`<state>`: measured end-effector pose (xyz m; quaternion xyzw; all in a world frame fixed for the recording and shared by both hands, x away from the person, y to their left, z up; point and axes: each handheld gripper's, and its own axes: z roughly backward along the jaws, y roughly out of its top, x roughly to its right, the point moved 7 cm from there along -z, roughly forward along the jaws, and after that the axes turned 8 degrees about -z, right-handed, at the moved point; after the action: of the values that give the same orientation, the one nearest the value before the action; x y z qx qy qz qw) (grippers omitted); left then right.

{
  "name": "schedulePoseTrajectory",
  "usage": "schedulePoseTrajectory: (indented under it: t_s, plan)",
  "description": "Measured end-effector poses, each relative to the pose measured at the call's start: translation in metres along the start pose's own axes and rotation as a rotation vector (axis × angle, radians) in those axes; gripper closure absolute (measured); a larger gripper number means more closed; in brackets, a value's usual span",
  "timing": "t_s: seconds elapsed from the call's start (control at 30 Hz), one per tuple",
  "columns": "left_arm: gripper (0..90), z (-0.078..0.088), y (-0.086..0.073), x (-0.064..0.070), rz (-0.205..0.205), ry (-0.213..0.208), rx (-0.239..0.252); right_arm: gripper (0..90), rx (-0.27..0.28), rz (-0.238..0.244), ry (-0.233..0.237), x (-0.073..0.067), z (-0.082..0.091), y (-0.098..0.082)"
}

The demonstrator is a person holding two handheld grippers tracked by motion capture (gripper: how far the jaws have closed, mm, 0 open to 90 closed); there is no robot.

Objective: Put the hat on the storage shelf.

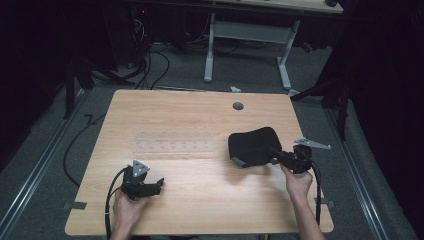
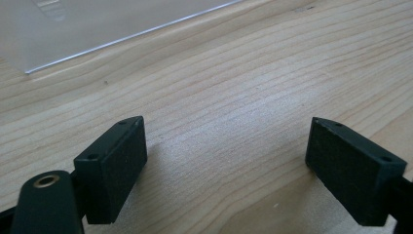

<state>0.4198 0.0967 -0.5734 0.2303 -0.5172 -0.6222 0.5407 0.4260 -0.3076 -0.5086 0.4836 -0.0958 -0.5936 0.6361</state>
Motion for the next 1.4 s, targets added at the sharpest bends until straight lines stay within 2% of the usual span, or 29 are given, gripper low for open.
schedulePoseTrajectory:
  t_s: [0.23, 0.53, 0.7, 0.8, 0.83, 1.07, 1.23, 1.33, 1.4]
  plan:
    - [16.3, 0.002, -0.002, 0.003, -0.023, -0.042, -0.013, 85.4, 0.000, 0.005, 0.025, -0.010, 0.011, -0.002]
    - [15.8, 0.004, -0.003, 0.007, -0.055, -0.060, -0.017, 85.4, 0.002, 0.030, 0.061, -0.027, 0.019, -0.007]
    - [15.4, 0.008, -0.002, 0.017, -0.083, -0.094, -0.009, 85.2, 0.008, 0.021, 0.101, -0.036, 0.021, -0.009]
    - [15.2, 0.009, -0.003, 0.022, -0.112, -0.111, -0.028, 85.2, 0.016, 0.029, 0.121, -0.043, 0.021, -0.011]
    - [15.0, 0.009, -0.003, 0.023, -0.112, -0.118, -0.028, 85.2, 0.013, 0.043, 0.131, -0.048, 0.021, -0.012]
    - [15.2, 0.015, 0.004, 0.035, -0.096, -0.173, -0.010, 85.2, -0.003, 0.055, 0.163, -0.062, 0.020, -0.014]
    - [15.1, 0.018, 0.008, 0.048, -0.114, -0.205, -0.023, 85.1, -0.009, 0.063, 0.193, -0.074, 0.020, -0.011]
    - [15.0, 0.021, 0.011, 0.059, -0.120, -0.236, -0.015, 85.1, -0.017, 0.070, 0.202, -0.078, 0.019, -0.011]
    - [15.0, 0.022, 0.011, 0.061, -0.122, -0.244, -0.013, 85.1, -0.020, 0.070, 0.204, -0.080, 0.018, -0.012]
